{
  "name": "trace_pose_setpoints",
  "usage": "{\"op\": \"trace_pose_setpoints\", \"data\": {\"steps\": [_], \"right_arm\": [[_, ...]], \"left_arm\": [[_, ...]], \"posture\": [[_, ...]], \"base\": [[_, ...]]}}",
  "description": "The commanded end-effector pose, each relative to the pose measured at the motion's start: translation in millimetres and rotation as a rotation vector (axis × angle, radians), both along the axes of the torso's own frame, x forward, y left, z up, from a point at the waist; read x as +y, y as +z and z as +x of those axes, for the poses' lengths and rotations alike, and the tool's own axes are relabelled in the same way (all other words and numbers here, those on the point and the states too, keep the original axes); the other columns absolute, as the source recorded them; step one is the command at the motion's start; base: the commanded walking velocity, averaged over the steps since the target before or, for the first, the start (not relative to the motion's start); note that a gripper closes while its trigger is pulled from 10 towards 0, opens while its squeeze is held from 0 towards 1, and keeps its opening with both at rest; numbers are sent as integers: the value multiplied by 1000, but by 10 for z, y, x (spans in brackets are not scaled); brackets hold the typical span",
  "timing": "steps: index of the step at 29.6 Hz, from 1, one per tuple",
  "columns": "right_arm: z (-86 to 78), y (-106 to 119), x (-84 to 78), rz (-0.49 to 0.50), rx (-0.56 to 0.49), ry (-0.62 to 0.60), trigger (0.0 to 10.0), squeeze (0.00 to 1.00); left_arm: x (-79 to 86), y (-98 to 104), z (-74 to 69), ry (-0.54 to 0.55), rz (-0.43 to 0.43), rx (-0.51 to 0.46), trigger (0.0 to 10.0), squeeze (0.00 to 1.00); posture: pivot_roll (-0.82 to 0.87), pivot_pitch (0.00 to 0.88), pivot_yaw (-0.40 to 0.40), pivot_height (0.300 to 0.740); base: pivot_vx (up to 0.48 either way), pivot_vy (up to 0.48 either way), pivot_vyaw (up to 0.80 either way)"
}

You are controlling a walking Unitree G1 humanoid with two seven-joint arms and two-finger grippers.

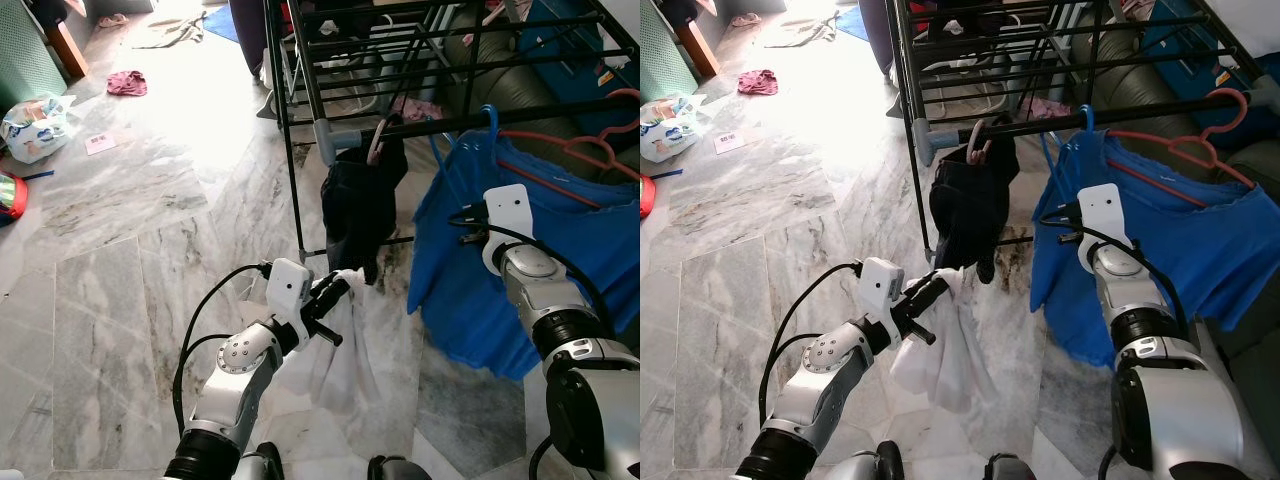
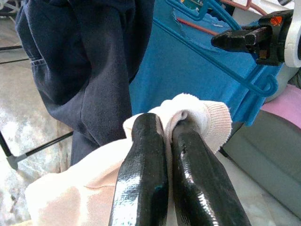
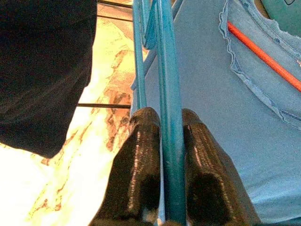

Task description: Hang hanger

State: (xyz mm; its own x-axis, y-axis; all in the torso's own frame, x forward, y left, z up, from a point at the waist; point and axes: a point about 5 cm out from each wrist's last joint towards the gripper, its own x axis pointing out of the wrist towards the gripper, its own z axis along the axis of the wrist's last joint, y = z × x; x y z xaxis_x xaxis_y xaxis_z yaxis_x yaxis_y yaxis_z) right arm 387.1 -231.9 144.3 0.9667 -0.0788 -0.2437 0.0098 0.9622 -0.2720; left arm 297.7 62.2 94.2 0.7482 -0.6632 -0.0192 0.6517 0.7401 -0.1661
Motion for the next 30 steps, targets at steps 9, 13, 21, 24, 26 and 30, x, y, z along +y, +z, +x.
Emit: {"op": "trace_pose_setpoints", "data": {"steps": [9, 13, 21, 24, 26, 30], "right_arm": [[-17, -9, -67, -47, 13, 3, 0, 0], [-19, 16, -91, -72, -6, 4, 0, 0], [-15, 258, -77, -76, -209, 3, 0, 0], [-129, 248, -68, -65, -293, -15, 0, 0], [-185, 221, -64, -63, -314, -27, 39, 0], [-510, -13, 8, -60, -352, -72, 667, 0]], "left_arm": [[-14, -22, -1, -5, 19, 0, 10000, 0], [-23, -22, 3, -5, 22, 0, 10000, 0], [30, 27, 56, 62, 7, -26, 10000, 0], [58, 42, 82, 86, 2, -33, 10000, 0], [60, 41, 90, 87, 4, -32, 10000, 0], [45, 33, 97, 82, 13, -36, 10000, 0]], "posture": [[-96, 196, 2, 740], [-97, 195, 2, 740], [-91, 192, 1, 740], [-95, 191, 4, 740], [-99, 191, 6, 740], [-115, 190, 17, 740]], "base": [[0, 0, 0], [0, 0, 0], [0, 0, 0], [0, 0, 0], [0, 0, 0], [0, 0, 0]]}}
